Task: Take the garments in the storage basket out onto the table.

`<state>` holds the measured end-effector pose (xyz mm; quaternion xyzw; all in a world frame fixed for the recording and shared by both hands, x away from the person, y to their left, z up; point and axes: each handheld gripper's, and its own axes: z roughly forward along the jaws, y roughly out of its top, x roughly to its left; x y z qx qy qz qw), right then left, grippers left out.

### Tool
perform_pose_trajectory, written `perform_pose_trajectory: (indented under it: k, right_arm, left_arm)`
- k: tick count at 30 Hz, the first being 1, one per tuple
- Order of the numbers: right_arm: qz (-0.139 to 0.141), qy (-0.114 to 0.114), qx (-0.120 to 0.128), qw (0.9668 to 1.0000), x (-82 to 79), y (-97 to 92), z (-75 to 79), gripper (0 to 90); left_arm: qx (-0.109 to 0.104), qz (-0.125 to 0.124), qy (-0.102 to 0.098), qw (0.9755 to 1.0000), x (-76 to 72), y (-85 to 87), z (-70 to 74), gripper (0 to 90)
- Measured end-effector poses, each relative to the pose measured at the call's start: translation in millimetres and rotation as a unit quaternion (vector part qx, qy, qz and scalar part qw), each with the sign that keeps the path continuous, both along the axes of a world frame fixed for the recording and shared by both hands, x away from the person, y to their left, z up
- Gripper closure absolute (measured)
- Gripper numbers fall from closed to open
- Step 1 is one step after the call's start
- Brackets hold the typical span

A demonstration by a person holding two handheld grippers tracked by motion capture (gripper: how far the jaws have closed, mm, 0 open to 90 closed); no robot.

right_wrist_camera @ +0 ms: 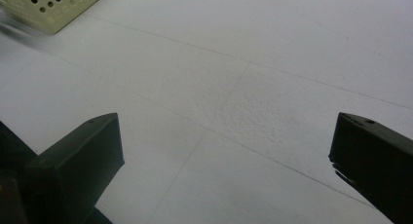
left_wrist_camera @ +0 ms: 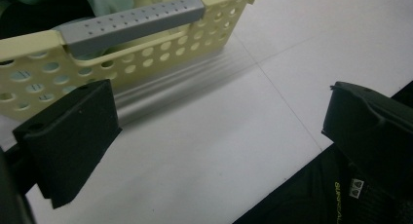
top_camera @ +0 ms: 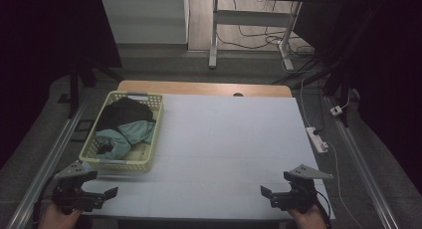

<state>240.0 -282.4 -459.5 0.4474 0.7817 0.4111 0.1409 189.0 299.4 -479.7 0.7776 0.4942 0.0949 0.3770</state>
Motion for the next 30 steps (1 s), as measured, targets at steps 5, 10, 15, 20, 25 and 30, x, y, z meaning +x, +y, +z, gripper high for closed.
perform_pose_trajectory:
  k: [5,10,15,20,25,30]
  right_arm:
    - [-0.004,0.004,-0.001,1.0000,0.7,-0.4,0.1,0.0]
    - [0.021,0.013,-0.022,0.9994,2.0,6.3,-1.6,0.0]
    - [0.035,0.018,-0.034,0.9986,2.6,8.9,-2.6,0.0]
    - [0.041,0.021,-0.039,0.9982,2.9,10.3,-2.9,0.0]
    - [0.047,0.021,-0.042,0.9978,2.9,11.0,-3.1,0.0]
    - [0.049,0.022,-0.044,0.9976,3.1,11.7,-3.3,0.0]
  left_arm:
    - [-0.006,0.000,0.007,1.0000,1.1,1.5,-0.8,0.0]
    - [-0.007,-0.003,0.018,0.9998,3.5,1.4,-1.8,0.1]
    - [-0.013,-0.001,0.029,0.9995,5.3,2.9,-2.5,0.5]
    - [-0.020,0.000,0.030,0.9994,5.2,4.1,-2.5,0.0]
    - [-0.034,0.002,0.028,0.9990,4.9,6.2,-2.0,0.0]
    - [-0.029,0.002,0.015,0.9995,4.5,5.2,1.6,0.0]
